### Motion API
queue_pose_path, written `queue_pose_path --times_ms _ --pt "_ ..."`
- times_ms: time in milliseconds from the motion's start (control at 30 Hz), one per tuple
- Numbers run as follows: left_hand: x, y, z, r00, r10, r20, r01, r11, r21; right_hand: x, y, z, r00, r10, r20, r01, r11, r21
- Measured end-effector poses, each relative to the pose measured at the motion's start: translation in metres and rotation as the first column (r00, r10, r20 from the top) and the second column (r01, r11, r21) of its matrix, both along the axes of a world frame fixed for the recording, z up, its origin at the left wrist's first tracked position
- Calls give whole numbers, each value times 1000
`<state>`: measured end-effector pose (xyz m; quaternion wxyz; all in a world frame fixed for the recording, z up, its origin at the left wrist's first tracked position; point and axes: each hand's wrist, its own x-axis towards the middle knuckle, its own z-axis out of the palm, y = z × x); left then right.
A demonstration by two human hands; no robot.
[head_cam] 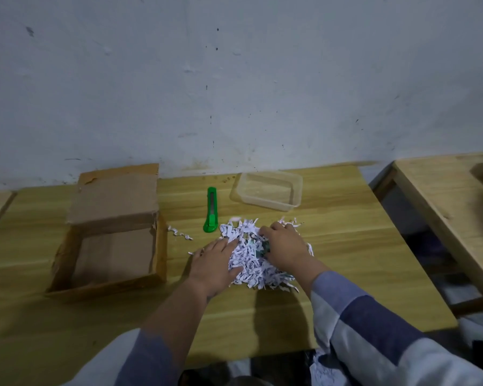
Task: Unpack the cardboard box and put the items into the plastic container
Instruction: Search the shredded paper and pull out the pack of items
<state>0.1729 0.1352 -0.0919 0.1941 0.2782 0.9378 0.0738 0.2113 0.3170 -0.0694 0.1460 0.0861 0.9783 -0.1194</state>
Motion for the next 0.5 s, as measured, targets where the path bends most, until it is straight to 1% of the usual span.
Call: queue_pose_path --times_ms 100,200,300,367,433,500 --pt "-1 -3 1 1000 -11 5 12 1000 -13 3 4 5 1000 -9 -5 9 996 -87" --pt "-1 -6 1 1000 -15 8 15 1000 -22 9 15 15 994 -104 -19 96 966 -239" --pt "0 -5 0 1000 -9 12 9 1000 -8 17 21 22 979 -201 17 189 886 -423" --pt "0 -5 1 1000 0 27 0 1000 10 20 23 24 965 -259 47 248 833 -495" --pt "2 -6 5 998 32 45 -35 997 68 22 22 25 951 -303 66 290 795 -533" --pt "4 -5 11 996 87 8 -87 974 210 21 18 26 936 -346 64 318 752 -577"
